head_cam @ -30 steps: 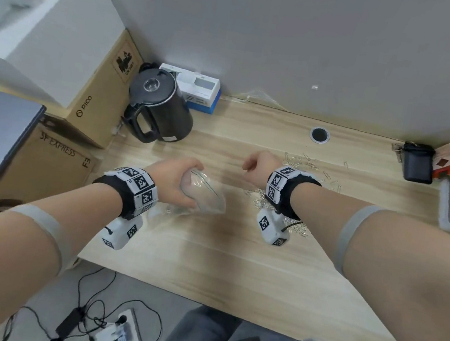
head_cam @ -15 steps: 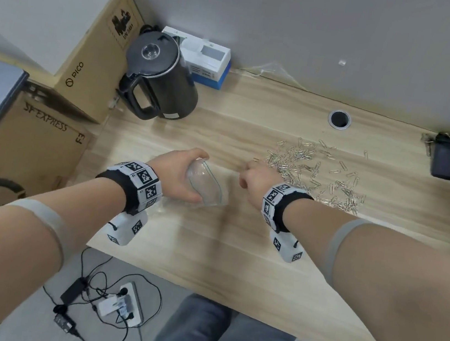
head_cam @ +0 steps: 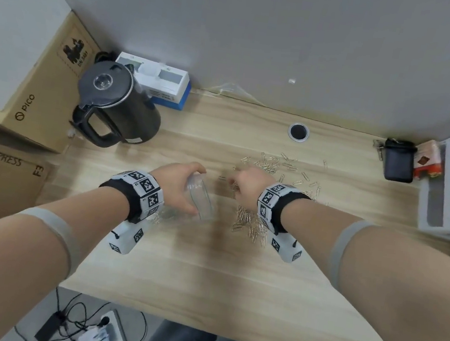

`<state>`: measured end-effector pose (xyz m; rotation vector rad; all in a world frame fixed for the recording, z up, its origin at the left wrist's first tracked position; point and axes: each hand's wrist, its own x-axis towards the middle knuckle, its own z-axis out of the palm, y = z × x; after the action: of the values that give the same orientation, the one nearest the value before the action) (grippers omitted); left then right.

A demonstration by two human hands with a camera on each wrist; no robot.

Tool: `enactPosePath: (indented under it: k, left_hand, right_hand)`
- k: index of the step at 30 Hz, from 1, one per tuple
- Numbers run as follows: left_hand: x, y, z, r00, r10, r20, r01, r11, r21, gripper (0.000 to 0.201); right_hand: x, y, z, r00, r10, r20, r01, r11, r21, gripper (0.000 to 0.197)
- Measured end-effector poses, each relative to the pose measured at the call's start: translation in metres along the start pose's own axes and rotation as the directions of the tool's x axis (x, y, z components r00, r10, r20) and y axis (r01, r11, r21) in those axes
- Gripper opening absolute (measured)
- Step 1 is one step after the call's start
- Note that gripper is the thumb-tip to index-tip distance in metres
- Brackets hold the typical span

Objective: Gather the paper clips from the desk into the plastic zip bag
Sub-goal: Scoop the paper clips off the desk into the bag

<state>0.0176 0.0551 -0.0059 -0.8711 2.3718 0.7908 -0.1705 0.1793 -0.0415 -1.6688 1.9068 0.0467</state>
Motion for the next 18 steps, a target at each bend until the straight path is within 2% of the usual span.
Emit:
enactPosePath:
  k: [2,6,10,12,15,18]
  left_hand:
    - [0.000,-0.004,0.001,1.000,-0.013,0.004,0.013,1.000,0.001,0.102]
    - [0.001,-0.011,0.001,0.999,-0.041,-0.008,0.041,0.999,-0.021,0.098]
    - [0.009,-0.009,-0.002,0.999,-0.049,0.005,0.049,0.999,-0.014,0.098]
    - [0.015,-0.005,-0.004,0.999,-0.037,0.025,0.038,0.999,-0.010,0.102]
    - [0.024,0.002,-0.007,0.997,-0.009,0.071,0.009,1.000,-0.005,0.104]
    - [0.032,0.007,-0.009,0.993,0.003,0.115,-0.004,1.000,0.008,0.107]
  right_hand:
    - [0.011,-0.003,-0.001,1.000,-0.027,0.004,0.027,1.000,-0.009,0.037]
    - [0.022,-0.015,0.004,0.995,-0.063,0.082,0.072,0.990,-0.119,0.042]
    - [0.017,-0.013,0.005,0.993,-0.056,0.100,0.069,0.990,-0.123,0.031]
    - [0.012,-0.009,0.003,0.980,-0.032,0.196,0.061,0.988,-0.142,0.021]
    - [0.003,-0.001,-0.002,0.950,-0.018,0.311,0.078,0.980,-0.183,0.019]
    - [0.003,0.015,-0.009,0.974,-0.019,0.224,0.049,0.991,-0.128,0.021]
